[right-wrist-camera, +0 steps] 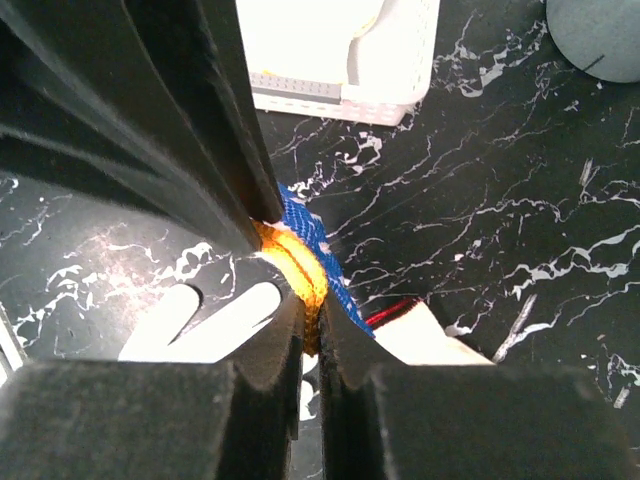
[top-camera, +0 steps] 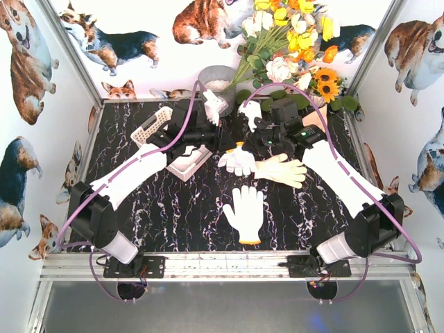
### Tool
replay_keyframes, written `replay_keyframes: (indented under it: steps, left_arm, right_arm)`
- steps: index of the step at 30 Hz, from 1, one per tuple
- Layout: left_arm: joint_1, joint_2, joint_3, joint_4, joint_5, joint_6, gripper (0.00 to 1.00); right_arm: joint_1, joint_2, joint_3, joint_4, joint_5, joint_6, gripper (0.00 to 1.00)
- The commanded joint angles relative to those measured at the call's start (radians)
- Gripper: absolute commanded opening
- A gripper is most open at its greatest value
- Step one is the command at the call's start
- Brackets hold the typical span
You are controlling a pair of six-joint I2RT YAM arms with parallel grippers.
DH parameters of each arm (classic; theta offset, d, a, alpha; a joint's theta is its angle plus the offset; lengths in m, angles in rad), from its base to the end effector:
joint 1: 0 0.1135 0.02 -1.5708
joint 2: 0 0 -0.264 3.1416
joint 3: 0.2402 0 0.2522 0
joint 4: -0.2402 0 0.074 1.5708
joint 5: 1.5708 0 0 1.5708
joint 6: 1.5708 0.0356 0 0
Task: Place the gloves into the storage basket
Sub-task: Pair the glove with the glove.
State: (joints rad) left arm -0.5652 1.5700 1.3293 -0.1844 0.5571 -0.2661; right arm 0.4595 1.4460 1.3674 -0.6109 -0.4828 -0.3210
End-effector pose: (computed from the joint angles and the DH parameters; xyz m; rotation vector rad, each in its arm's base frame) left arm 0.2998 -0.2124 0.3344 0.6826 1.9802 -1.0754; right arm 0.2772 0.1556 0.3489 -1.0846 1.9582 0.6187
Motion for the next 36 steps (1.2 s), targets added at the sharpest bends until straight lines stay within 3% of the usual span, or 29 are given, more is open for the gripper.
replay_keyframes:
  steps: [1,4,14,23,29,36]
  left_arm:
    - [0.005,0.023,0.048,-0.030,-0.038,0.058,0.06]
    - [0.005,0.028,0.026,-0.011,-0.021,0.051,0.00]
    - [-0.018,0.026,-0.060,0.034,0.014,0.030,0.00]
    - [-0.050,0.001,-0.140,0.043,0.042,0.003,0.00]
    - [-0.052,-0.080,-0.256,0.115,0.040,-0.059,0.29]
    - [-0.059,-0.181,-0.366,0.154,0.017,-0.117,0.45]
  right_arm:
    - [-0.013,-0.005,0.047,0.021,-0.001,-0.073,0.00]
    - [-0.013,-0.010,0.013,0.031,0.006,-0.059,0.00]
    - [-0.013,-0.088,-0.189,0.124,-0.075,0.085,0.00]
    - [-0.011,-0.137,-0.269,0.158,-0.166,0.193,0.00]
    - [0.006,-0.171,-0.342,0.169,-0.162,0.264,0.00]
    - [0.063,-0.214,-0.400,0.148,-0.129,0.329,0.00]
